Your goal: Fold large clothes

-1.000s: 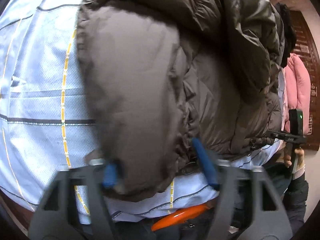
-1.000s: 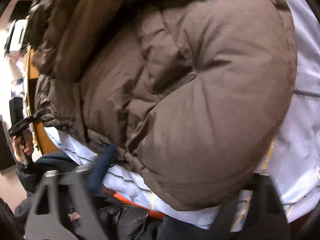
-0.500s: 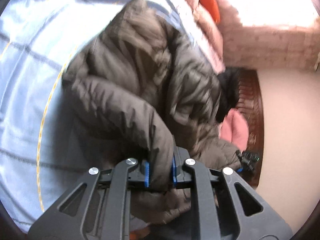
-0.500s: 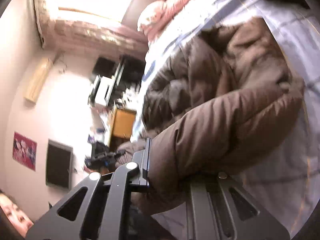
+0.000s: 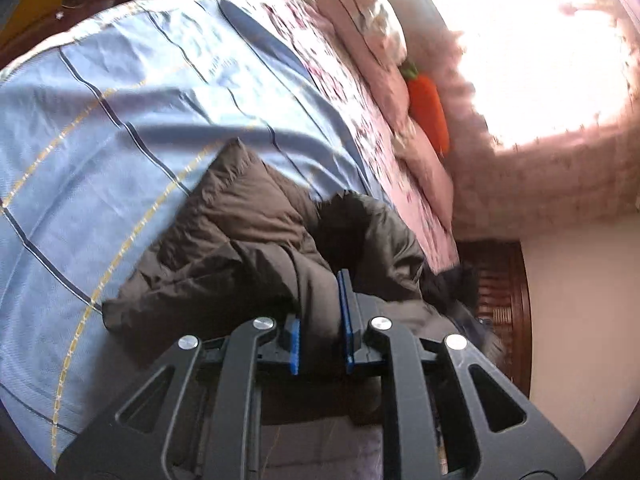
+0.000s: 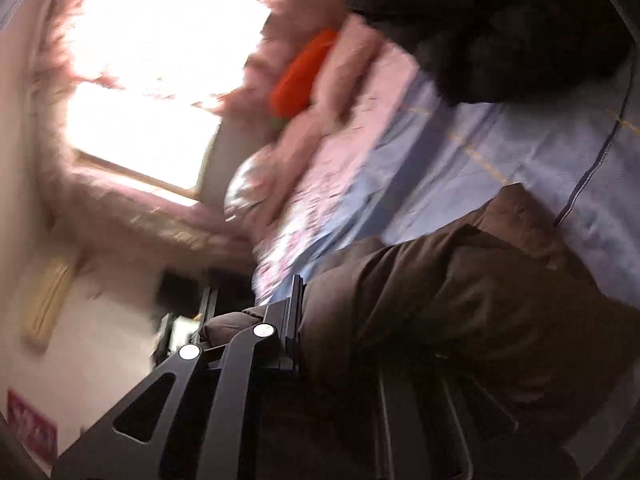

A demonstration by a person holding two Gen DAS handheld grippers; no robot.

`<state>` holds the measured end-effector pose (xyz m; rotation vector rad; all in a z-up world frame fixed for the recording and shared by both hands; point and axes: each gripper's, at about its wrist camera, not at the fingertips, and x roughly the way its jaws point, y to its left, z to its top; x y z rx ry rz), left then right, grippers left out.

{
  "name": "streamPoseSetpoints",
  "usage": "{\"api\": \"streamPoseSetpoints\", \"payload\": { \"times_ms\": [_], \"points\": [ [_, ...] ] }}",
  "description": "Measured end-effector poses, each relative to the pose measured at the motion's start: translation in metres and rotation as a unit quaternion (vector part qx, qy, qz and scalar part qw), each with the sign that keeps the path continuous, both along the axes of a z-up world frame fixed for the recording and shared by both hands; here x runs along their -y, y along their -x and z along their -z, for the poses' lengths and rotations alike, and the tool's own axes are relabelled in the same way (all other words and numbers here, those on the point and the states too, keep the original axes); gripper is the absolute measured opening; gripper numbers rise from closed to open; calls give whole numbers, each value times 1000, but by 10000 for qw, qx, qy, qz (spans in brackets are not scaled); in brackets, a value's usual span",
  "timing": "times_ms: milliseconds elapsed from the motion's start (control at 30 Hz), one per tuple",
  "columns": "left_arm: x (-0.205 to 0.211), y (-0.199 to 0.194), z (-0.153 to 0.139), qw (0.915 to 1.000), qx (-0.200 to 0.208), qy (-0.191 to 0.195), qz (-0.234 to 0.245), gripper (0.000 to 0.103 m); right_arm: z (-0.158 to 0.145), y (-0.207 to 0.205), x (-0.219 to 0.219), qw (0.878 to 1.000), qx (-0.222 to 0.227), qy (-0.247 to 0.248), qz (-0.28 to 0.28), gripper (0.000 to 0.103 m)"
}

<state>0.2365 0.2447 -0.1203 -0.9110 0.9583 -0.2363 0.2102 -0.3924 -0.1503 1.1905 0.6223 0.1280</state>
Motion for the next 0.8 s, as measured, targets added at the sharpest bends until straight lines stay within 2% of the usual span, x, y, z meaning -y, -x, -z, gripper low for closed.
{"api": "streamPoseSetpoints", "payload": {
  "times_ms": [67, 133, 167, 200, 233, 267, 300, 333, 400, 433, 467, 533, 567, 667, 700, 733, 800],
  "points": [
    [1, 1, -15, 9997, 189, -148, -57, 15, 17, -21, -5, 9979, -425, 468, 104, 10],
    [6, 7, -37, 9963, 567, -622, -162, 17, 28, -43, -24, 9883, -813, 1291, 26, 10],
    [9, 10, -45, 9942, 700, -796, -190, 17, 31, -50, -29, 9841, -929, 1512, 12, 10],
    [11, 18, -57, 9892, 957, -1061, -334, 18, 37, -52, -34, 9808, -1026, 1659, 14, 10],
    [13, 28, -70, 9805, 1294, -1371, -563, 18, 45, -58, -39, 9773, -1149, 1779, 41, 10],
    [15, 35, -79, 9726, 1547, -1585, -701, 23, 50, -63, -41, 9749, -1247, 1843, 52, 10],
    [18, 45, -92, 9610, 1864, -1853, -854, 34, 54, -65, -43, 9730, -1351, 1873, 60, 10],
    [22, 54, -100, 9534, 2106, -1944, -946, 38, 55, -67, -42, 9724, -1414, 1856, 63, 9],
    [37, 58, -107, 9548, 2311, -1801, -505, 39, 59, -70, -40, 9713, -1586, 1774, 59, 8],
    [52, 54, -106, 9573, 2299, -1750, -82, 39, 59, -71, -39, 9715, -1649, 1702, 53, 8],
    [74, 48, -101, 9571, 2185, -1856, 418, 39, 60, -71, -37, 9716, -1725, 1618, 36, 8],
    [115, 35, -83, 9511, 1883, -2166, 1144, 39, 56, -72, -37, 9724, -1810, 1474, 24, 10],
    [137, 24, -62, 9465, 1622, -2391, 1435, 39, 53, -70, -34, 9734, -1826, 1382, -15, 12],
    [153, 4, -14, 9385, 953, -2905, 1605, 35, 33, -57, -24, 9762, -1789, 1221, -133, 20],
    [151, -2, -2, 9395, 756, -2951, 1567, 33, 24, -52, -20, 9772, -1725, 1228, -152, 21],
    [148, -6, 3, 9424, 661, -2899, 1531, 33, 12, -44, -17, 9788, -1596, 1273, -174, 27],
    [135, -12, 8, 9543, 505, -2623, 1340, 32, -10, -31, -14, 9820, -1326, 1318, -272, 39]
  ]
}}
